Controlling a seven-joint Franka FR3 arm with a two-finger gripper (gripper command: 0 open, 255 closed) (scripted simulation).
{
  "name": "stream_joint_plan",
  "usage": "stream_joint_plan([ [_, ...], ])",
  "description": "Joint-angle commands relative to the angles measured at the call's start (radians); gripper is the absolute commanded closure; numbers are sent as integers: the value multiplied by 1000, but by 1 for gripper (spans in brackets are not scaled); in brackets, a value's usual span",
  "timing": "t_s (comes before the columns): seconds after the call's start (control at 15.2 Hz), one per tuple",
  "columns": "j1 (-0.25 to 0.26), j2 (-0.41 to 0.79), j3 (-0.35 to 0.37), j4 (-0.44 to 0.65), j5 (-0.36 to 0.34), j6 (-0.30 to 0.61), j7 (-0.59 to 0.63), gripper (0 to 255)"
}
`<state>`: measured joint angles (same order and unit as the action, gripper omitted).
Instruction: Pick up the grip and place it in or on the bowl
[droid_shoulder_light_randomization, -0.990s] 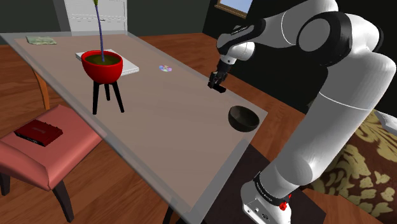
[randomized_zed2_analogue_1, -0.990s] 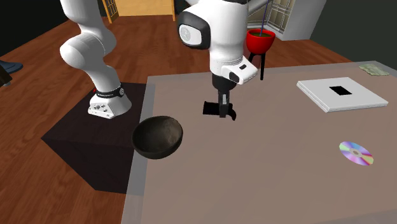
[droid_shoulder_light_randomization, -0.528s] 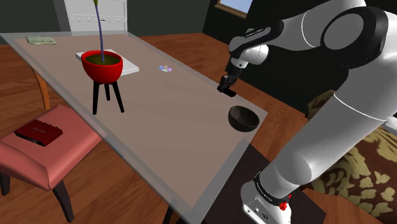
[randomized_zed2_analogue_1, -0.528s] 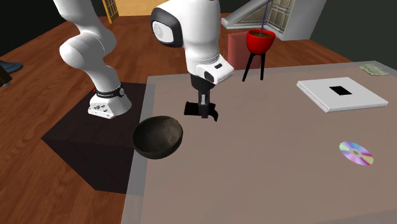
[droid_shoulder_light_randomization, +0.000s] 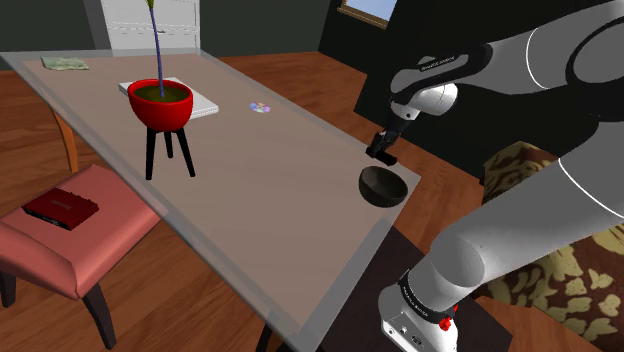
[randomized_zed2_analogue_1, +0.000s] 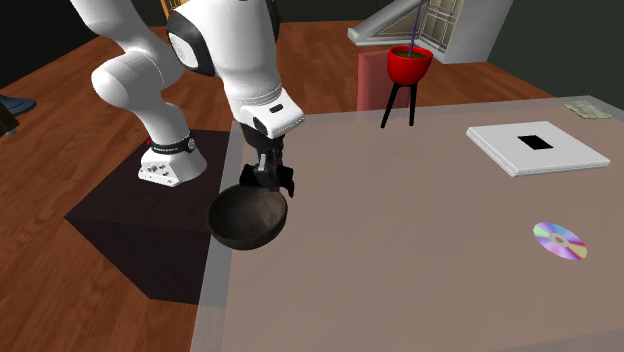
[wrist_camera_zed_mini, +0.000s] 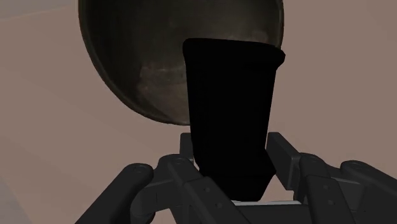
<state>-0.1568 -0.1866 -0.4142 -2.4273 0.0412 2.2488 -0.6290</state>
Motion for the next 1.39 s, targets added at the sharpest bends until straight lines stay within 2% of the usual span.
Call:
stream_joint_plan([
  [0.0, -28, -69, -14, -72, -39, 7, -14, 255],
  [0.2, -81, -158, -44, -145, -97, -7, -48, 255],
  [1.06, -47, -9, -87, -215, -22, 201, -123, 255],
  [1.32, -46, -2, -88, -217, -18, 208, -126, 255],
])
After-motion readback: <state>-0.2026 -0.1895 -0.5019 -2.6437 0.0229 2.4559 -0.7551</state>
